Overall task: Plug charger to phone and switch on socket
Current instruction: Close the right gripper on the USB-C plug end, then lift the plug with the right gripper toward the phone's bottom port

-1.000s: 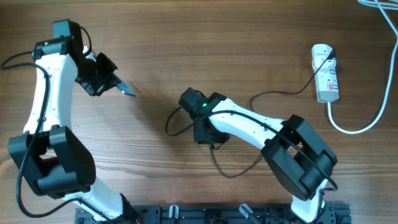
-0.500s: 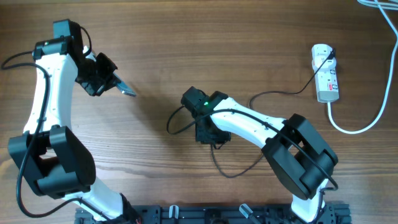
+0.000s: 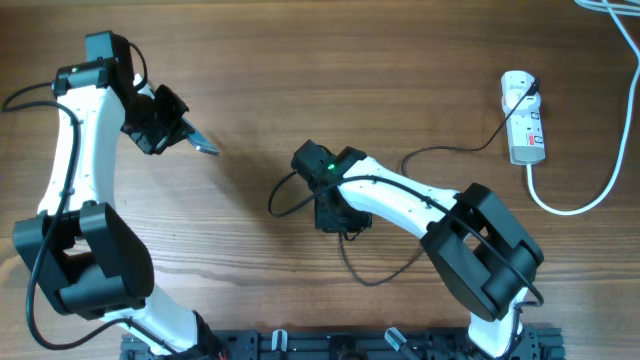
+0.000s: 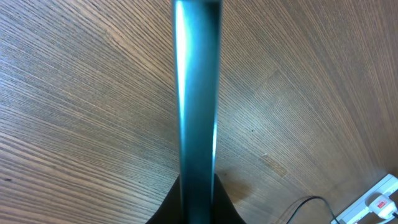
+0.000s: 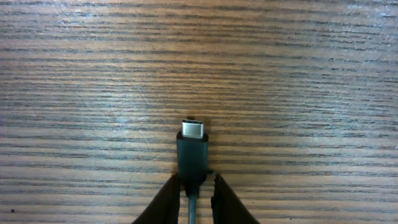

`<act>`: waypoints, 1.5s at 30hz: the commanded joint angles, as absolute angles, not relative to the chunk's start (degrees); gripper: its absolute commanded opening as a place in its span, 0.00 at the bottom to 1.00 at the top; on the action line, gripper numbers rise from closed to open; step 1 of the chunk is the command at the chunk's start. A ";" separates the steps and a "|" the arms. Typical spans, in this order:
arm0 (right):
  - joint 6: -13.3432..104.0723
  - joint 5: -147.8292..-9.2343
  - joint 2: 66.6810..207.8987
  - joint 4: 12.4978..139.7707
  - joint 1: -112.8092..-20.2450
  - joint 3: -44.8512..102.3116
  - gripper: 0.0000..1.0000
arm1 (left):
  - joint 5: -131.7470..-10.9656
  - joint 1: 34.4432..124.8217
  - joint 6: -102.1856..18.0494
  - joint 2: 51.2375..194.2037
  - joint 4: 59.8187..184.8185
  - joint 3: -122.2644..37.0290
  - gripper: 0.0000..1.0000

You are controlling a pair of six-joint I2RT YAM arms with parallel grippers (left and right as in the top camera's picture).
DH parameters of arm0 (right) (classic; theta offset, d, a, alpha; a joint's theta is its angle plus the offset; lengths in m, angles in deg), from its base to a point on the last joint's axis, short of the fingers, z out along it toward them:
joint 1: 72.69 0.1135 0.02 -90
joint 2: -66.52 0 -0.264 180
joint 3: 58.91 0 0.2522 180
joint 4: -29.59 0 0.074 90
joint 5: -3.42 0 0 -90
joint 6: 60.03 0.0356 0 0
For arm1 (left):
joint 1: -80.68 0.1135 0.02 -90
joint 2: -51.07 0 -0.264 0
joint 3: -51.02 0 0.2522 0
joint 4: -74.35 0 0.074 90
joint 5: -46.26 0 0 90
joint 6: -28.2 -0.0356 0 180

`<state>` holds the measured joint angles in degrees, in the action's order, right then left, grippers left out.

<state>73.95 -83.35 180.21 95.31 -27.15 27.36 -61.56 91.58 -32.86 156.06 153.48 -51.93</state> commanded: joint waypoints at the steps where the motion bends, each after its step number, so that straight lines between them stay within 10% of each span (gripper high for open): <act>1: 74.96 -83.96 181.43 94.99 -27.33 25.70 0.17 | -61.65 91.77 -33.99 155.23 153.34 -51.86 0.04; 25: 74.85 -83.50 181.36 95.20 -27.35 26.14 0.04 | -61.85 91.77 -34.01 155.23 153.37 -51.86 0.04; 45: 57.01 -67.13 150.02 102.22 -27.33 31.41 0.04 | -108.25 86.92 -63.54 152.94 145.52 -51.91 0.04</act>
<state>58.81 -70.15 154.87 102.11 -27.15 30.21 -99.84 90.33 -56.81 156.04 145.63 -51.86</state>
